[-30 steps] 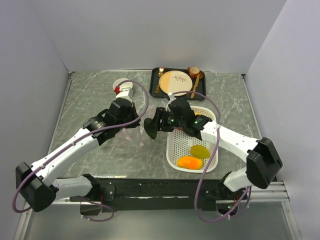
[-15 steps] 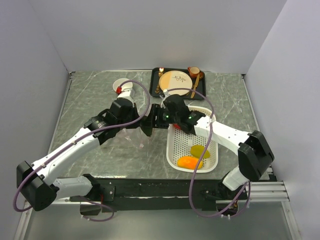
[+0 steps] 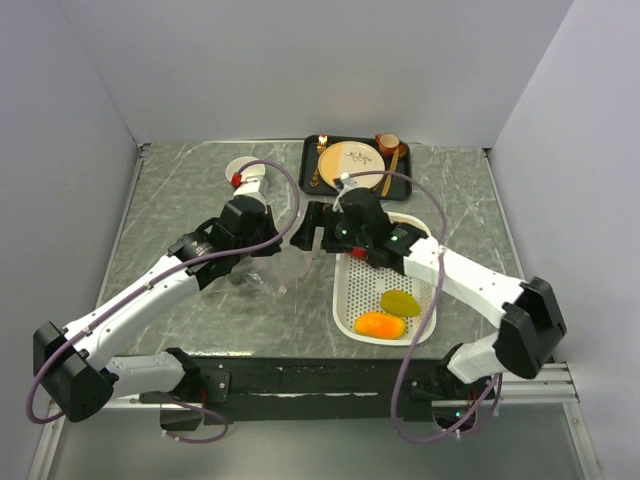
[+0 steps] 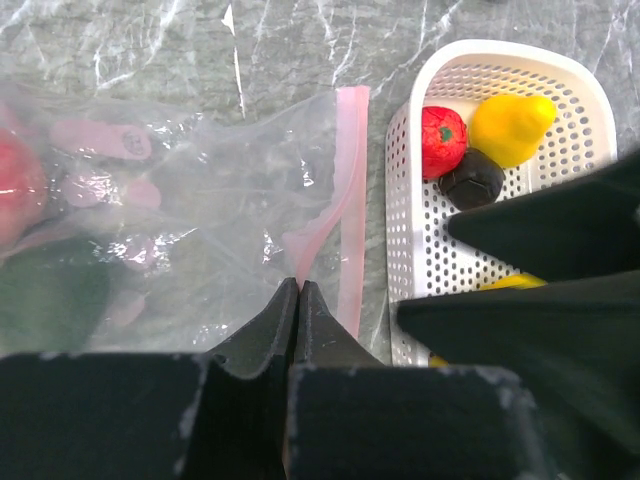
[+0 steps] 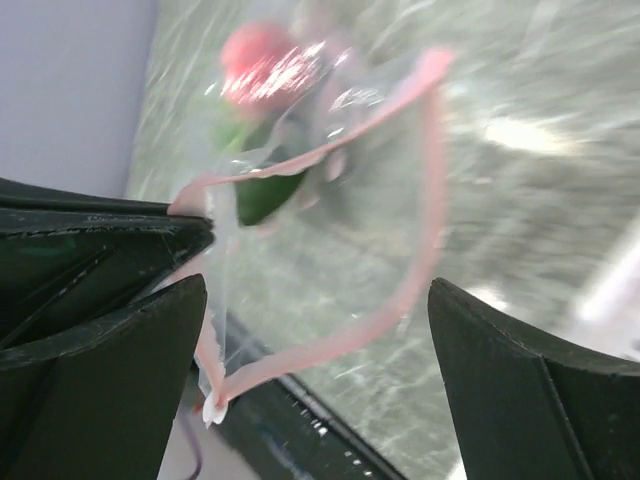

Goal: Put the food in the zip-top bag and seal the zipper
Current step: Place the fake fruit in the zipper food storage bag, then pick up the fake fruit from the bin.

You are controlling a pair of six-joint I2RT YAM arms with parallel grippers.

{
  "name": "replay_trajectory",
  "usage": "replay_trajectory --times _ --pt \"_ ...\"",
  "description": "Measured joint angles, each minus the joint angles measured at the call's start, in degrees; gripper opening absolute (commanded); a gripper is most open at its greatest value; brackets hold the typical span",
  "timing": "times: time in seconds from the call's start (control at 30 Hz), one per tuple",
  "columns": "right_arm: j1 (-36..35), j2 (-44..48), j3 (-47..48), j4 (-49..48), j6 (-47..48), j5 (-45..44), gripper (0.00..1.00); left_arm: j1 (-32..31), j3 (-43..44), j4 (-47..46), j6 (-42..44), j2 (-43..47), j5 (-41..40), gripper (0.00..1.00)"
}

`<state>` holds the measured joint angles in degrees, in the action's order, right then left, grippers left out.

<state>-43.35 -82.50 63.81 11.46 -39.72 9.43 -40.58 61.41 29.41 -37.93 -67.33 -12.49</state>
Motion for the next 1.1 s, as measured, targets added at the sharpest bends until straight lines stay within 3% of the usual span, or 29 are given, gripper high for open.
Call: replay_trajectory --times 0.23,0.33,0.53,0.73,1.1 --pt "0.68 10.1 -1.38 8.04 0.22 -21.0 1.0 0.0 0.0 0.0 -0.04 0.13 -0.9 0.01" --pt "2.99 11.43 -3.15 10.67 1.51 -24.85 1.0 0.0 0.0 0.0 -0.17 0.15 -0.92 0.01" --pt "12.37 1.9 -4.35 16.26 2.58 -24.59 1.0 0.0 0.0 0.0 -0.22 0.33 -0.9 0.01" --pt "14.84 -0.24 -10.43 17.27 2.49 -22.45 0.95 0.0 -0.02 0.0 -0.26 0.55 -0.92 0.01" --pt "18.03 -1.38 -11.1 12.41 2.58 -19.8 0.79 0.0 -0.02 0.0 -0.42 0.55 -0.87 0.01"
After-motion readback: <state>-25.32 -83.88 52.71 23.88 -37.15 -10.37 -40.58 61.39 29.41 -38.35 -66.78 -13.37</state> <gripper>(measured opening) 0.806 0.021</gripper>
